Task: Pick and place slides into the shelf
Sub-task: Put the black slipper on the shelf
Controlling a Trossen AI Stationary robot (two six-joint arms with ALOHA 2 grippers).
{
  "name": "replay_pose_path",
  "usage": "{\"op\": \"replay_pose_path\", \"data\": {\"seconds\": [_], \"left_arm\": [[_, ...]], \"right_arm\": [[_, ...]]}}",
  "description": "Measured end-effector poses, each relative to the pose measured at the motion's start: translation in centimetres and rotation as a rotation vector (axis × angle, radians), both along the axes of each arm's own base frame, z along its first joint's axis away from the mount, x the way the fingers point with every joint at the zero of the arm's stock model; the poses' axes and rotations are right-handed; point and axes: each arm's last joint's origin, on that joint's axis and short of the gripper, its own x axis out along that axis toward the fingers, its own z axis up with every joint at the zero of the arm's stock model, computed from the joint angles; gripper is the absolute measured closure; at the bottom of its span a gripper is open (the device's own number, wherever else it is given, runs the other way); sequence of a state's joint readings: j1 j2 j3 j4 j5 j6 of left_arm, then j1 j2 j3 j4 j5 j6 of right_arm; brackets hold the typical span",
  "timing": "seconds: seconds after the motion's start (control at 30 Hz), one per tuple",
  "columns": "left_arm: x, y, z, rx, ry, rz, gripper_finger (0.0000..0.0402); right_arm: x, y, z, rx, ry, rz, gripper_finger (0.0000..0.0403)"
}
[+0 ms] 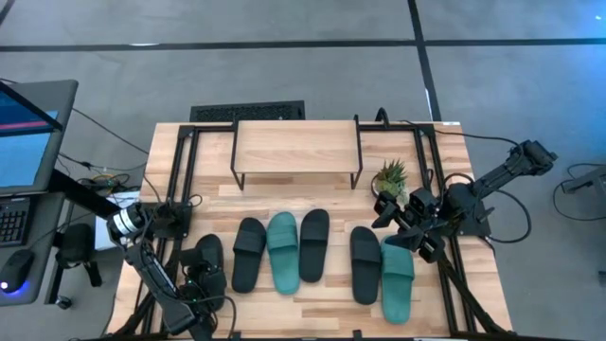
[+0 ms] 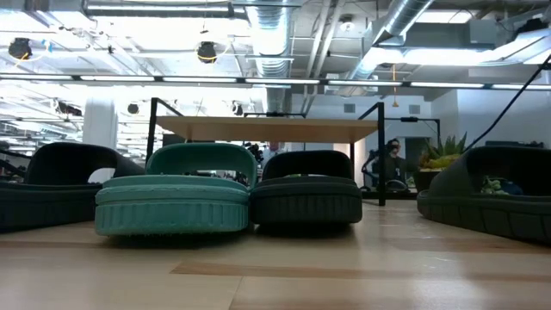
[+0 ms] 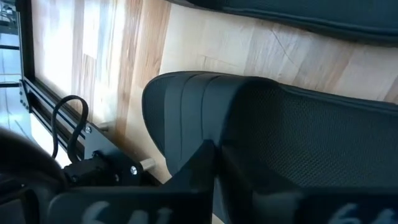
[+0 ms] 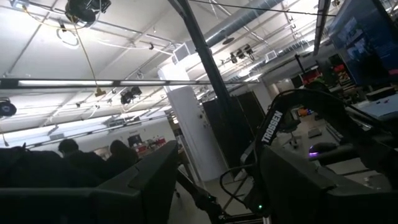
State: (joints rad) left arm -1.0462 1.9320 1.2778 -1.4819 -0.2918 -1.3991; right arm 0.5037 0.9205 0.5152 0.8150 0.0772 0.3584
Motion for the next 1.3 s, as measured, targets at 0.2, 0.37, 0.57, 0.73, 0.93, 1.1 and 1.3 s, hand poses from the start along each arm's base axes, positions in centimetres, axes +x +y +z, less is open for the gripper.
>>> {"op": "replay_pose_path", "data": {"seconds": [0.2, 0.37, 0.57, 0.73, 0.93, 1.1, 1.3], "left_arm": [[0.0, 0.0, 0.1, 0.001, 0.009, 0.005, 0.0399], [0.2, -0.2, 1.4, 0.03, 0.008, -0.005, 0.04], [0.6, -0.8, 2.4, 0.01, -0.028, -0.041, 0.0401], [0.9, -1.1, 2.9, -0.005, -0.05, -0.05, 0.0401], [1.3, -1.6, 3.7, -0.039, -0.041, -0.091, 0.0401], [1.8, -1.9, 4.5, -0.063, -0.043, -0.127, 0.0401], [3.1, -1.8, 5.6, -0.075, -0.069, -0.172, 0.0401]], "right_arm": [[0.0, 0.0, 0.0, 0.0, 0.0, 0.0, 0.0188], [0.0, 0.0, 0.0, 0.006, 0.003, 0.003, 0.0188], [0.0, 0.0, 0.0, 0.006, 0.003, 0.003, 0.0188], [0.0, 0.0, 0.0, 0.006, 0.002, 0.003, 0.0188], [0.0, 0.0, 0.0, 0.006, 0.002, 0.003, 0.0188], [0.0, 0.0, 0.0, 0.006, 0.003, 0.003, 0.0188], [0.0, 0.0, 0.0, 0.006, 0.003, 0.003, 0.0188]]}}
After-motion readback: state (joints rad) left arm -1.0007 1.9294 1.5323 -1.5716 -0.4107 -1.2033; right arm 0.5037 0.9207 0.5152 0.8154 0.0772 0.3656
